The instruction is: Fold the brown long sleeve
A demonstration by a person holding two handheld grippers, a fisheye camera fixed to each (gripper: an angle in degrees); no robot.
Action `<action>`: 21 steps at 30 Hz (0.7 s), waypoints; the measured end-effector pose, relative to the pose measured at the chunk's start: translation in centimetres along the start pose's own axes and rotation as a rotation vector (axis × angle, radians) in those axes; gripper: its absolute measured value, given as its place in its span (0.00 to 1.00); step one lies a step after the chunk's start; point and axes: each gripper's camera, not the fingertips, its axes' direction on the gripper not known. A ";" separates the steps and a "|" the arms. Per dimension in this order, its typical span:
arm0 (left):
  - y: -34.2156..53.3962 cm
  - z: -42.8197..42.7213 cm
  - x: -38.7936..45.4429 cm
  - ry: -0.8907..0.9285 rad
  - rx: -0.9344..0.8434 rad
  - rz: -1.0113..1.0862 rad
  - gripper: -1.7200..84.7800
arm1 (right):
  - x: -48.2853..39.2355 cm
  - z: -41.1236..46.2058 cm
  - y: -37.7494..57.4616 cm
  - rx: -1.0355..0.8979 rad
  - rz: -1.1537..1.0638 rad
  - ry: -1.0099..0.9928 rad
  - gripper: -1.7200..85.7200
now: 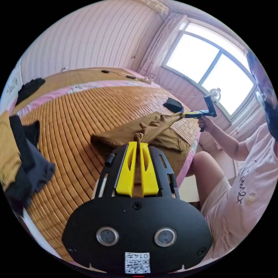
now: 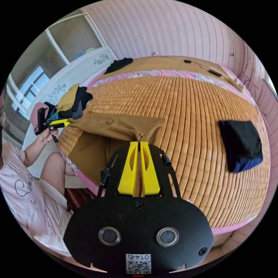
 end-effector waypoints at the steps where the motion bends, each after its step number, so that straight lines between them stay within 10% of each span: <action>1: 1.3 0.8 0.2 0.017 -0.010 -0.032 0.01 | -0.2 1.2 1.1 -0.039 0.014 0.003 0.01; 21: -0.1 12.2 5.5 -0.089 -0.222 -0.078 0.11 | -14.2 10.9 -2.9 -0.182 -0.056 0.061 0.11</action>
